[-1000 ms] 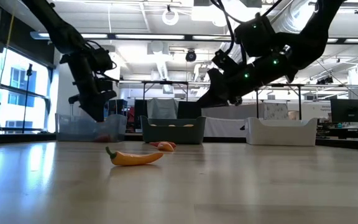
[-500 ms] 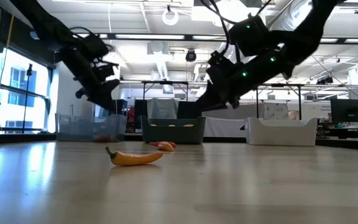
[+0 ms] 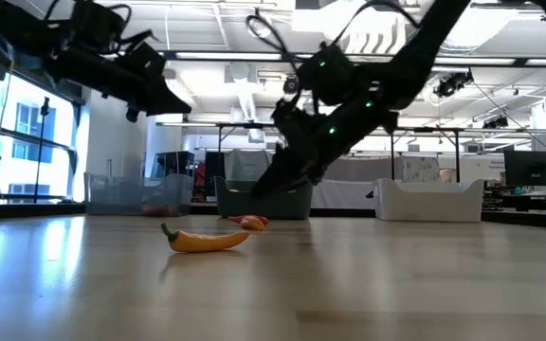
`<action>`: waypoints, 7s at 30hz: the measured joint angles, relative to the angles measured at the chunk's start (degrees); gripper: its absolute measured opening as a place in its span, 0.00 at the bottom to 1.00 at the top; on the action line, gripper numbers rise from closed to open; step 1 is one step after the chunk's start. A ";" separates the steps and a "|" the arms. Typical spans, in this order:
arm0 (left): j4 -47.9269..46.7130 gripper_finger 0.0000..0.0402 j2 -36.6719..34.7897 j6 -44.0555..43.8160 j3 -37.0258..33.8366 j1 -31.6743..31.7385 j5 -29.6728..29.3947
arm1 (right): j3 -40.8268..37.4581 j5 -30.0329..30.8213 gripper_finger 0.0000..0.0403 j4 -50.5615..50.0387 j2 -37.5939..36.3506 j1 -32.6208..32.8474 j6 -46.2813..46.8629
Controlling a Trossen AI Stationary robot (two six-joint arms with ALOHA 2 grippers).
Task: Sort produce into baskets
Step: Put the orange chili pepper into the transparent black bin, then put the yellow chili pepper into the transparent black bin
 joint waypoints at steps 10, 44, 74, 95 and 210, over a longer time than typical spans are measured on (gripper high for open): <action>10.78 0.00 -5.81 -1.61 -9.08 -5.81 -0.42 | 8.25 -1.42 0.25 -8.79 7.49 -0.15 -3.74; 27.47 0.00 -18.27 -0.66 -19.97 -6.44 -11.51 | 51.38 6.99 0.00 -5.88 27.79 -6.43 -3.32; 26.59 0.00 -20.87 1.04 -19.95 -6.44 -11.82 | 71.83 3.85 0.37 -14.78 40.32 -9.79 -0.15; 25.81 0.00 -20.87 2.16 -19.95 -6.46 -9.99 | 69.83 11.77 0.00 -30.12 34.58 -4.12 -4.90; 17.67 0.00 -20.61 2.81 -19.93 -6.61 -7.34 | 17.34 7.53 0.01 -13.96 0.67 -7.13 19.95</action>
